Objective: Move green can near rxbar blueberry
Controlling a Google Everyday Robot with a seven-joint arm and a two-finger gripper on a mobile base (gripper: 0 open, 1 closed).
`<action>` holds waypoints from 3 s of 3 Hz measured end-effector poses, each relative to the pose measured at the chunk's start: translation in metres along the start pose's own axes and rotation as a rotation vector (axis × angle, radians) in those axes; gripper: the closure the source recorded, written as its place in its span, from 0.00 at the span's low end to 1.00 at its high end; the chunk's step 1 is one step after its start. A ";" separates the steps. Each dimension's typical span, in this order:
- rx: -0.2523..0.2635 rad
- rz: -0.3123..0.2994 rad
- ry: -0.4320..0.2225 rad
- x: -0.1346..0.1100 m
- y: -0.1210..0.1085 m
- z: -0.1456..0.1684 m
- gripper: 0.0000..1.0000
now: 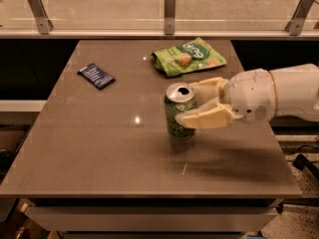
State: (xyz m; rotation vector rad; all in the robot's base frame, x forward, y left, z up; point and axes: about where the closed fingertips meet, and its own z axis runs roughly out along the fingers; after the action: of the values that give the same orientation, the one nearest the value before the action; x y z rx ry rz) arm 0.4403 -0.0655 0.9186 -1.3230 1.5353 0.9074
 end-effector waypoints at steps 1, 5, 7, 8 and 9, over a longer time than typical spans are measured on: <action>0.026 0.015 0.022 -0.018 -0.013 0.018 1.00; 0.056 0.031 -0.052 -0.034 -0.081 0.084 1.00; 0.061 0.053 -0.039 -0.030 -0.107 0.111 1.00; 0.060 0.052 -0.039 -0.030 -0.118 0.125 1.00; 0.051 0.058 -0.040 -0.029 -0.129 0.140 1.00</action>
Offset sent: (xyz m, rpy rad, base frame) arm 0.0595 0.0529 0.0179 0.0133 -0.0227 -0.1255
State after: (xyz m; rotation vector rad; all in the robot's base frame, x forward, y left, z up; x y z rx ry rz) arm 0.5909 0.0530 0.9012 -1.2225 1.5629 0.9198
